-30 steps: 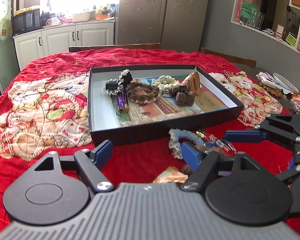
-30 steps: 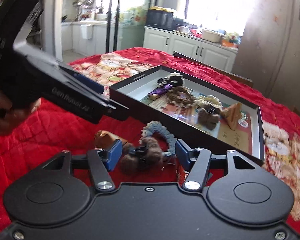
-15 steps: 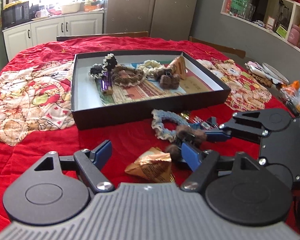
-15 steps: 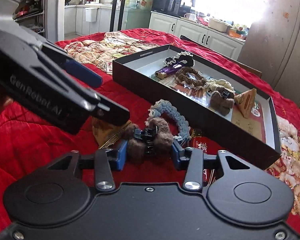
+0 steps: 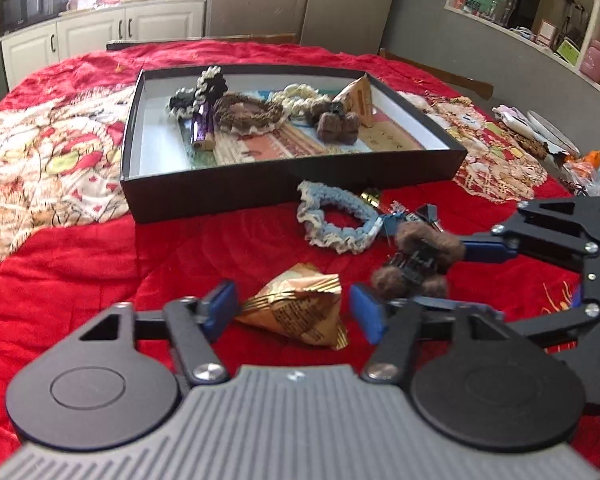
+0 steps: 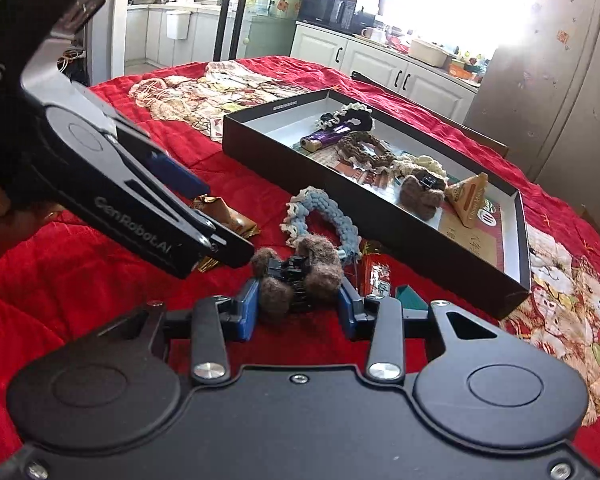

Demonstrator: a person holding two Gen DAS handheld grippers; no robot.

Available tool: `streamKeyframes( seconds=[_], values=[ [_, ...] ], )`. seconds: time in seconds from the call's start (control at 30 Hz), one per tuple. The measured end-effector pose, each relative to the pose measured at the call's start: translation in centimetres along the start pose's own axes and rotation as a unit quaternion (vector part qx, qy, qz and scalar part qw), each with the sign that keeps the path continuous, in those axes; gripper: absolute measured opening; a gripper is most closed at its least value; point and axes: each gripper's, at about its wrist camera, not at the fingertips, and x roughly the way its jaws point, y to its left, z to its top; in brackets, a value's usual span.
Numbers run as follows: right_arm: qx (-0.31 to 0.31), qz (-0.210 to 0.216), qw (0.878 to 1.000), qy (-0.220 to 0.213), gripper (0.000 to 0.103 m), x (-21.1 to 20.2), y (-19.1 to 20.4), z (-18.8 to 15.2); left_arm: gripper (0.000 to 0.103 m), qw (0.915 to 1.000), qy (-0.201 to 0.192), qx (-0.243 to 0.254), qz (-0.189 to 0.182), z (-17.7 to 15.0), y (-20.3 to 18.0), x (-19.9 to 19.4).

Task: Organize objects
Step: 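Grasp the gold triangular chocolate package with the left tool while the right tool grasps the brown pompom clip, then carry the chocolate package with the left tool while the right tool carries the pompom clip into the box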

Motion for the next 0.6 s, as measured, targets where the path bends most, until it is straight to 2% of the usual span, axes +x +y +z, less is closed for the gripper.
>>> streamKeyframes(
  seconds=[0.07,0.13,0.3,0.6],
  values=[
    [0.004,0.002,1.0,-0.001,0.038,-0.2,-0.2,-0.1,0.064,1.0,-0.001,0.001,0.005,-0.1,0.0,0.0],
    [0.009,0.004,1.0,0.001,0.038,-0.2,-0.3,-0.2,0.052,1.0,-0.002,0.002,0.008,-0.1,-0.1,-0.1],
    [0.017,0.008,1.0,0.0,0.038,-0.4,-0.5,-0.2,0.042,1.0,-0.004,-0.004,0.008,-0.1,-0.1,-0.3],
    [0.039,0.016,0.999,-0.02,0.038,-1.6,-1.6,0.4,0.04,0.9997,-0.021,-0.012,-0.002,0.9,-0.3,-1.9]
  ],
)
